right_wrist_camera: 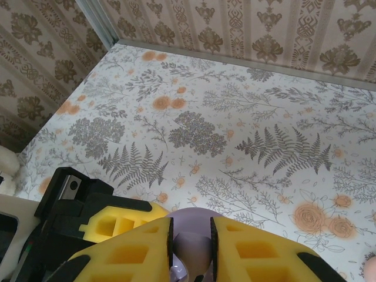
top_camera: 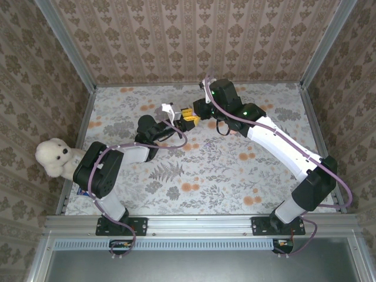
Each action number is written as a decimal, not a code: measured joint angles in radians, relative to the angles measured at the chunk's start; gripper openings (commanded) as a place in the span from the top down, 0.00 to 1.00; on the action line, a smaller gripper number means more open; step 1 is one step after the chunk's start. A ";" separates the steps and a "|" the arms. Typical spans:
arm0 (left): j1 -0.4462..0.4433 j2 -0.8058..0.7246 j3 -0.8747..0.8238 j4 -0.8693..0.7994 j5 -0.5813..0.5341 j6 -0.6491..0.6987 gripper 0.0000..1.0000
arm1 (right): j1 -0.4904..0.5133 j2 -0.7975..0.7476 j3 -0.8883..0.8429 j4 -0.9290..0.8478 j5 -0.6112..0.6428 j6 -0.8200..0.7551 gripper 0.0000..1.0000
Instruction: Insert wireless bluetooth earbuds into charging case
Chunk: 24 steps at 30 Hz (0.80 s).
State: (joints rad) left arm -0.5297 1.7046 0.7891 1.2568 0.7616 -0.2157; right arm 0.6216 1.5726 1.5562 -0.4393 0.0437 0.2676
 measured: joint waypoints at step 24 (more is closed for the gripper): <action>0.000 0.000 0.000 -0.056 -0.005 0.000 1.00 | 0.004 -0.023 -0.093 0.086 0.008 -0.056 0.77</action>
State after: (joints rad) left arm -0.5297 1.7046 0.7891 1.2003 0.7567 -0.2157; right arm 0.6254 1.5501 1.4635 -0.3531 0.0517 0.2115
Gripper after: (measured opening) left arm 0.203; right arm 0.234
